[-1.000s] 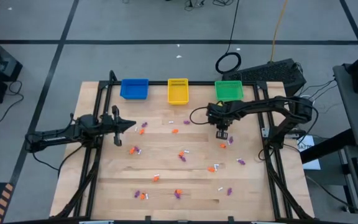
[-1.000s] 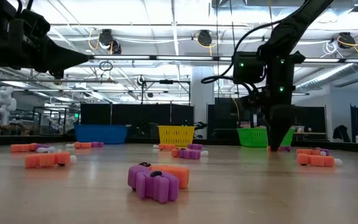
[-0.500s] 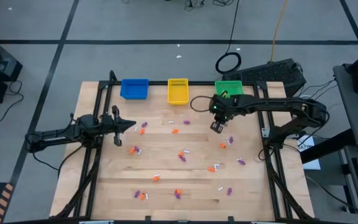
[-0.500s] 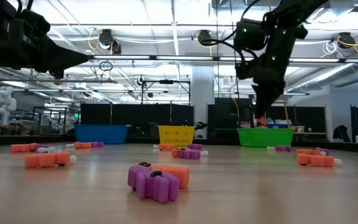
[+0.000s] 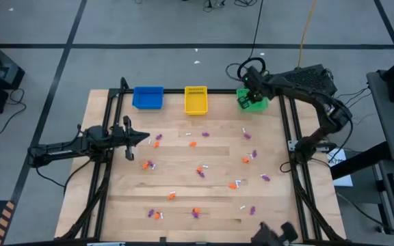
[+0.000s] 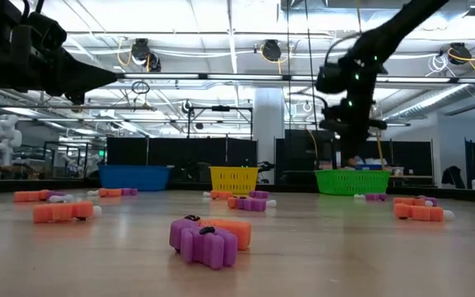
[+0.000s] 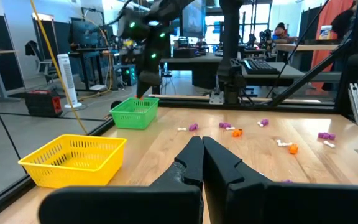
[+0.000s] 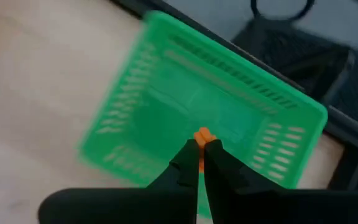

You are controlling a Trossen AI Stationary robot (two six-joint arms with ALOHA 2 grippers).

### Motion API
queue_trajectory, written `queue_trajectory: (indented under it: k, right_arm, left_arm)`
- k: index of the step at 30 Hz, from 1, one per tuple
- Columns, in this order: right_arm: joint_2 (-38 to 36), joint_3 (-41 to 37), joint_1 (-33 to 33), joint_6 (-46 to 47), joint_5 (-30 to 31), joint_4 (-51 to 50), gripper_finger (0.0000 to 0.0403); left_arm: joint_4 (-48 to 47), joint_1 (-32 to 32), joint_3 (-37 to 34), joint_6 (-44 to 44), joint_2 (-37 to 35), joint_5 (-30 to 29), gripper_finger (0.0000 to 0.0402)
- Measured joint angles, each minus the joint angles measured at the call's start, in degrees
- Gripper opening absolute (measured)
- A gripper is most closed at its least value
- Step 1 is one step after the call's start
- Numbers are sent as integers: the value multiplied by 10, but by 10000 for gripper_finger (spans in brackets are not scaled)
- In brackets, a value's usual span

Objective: Sort Halloween decoration
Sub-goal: Put the orange skeleton toy into the green bin, then put the violet skeleton toy into the blue bin

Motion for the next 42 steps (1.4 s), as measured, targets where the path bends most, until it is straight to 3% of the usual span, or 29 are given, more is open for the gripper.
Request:
queue_trajectory:
  k: [5, 14, 24, 27, 31, 37, 42]
  right_arm:
    - [47, 1, -56, -36, -44, 13, 3]
    - [100, 1, -90, -54, -44, 4, 8]
    - [54, 1, -87, -89, -43, 63, 120]
    - [16, 1, -75, -87, -43, 57, 131]
    - [-42, 1, -61, -92, -46, 60, 100]
    - [-99, -4, -44, -65, -120, 61, 12]
    - [-115, -53, 4, -72, -172, 122, 8]
  left_arm:
    - [0, 0, 0, 0, 0, 0, 0]
    - [0, 0, 0, 0, 0, 0, 0]
    - [0, 0, 0, 0, 0, 0, 0]
    - [0, 0, 0, 0, 0, 0, 0]
    - [0, 0, 0, 0, 0, 0, 0]
    - [0, 0, 0, 0, 0, 0, 0]
    - [0, 0, 0, 0, 0, 0, 0]
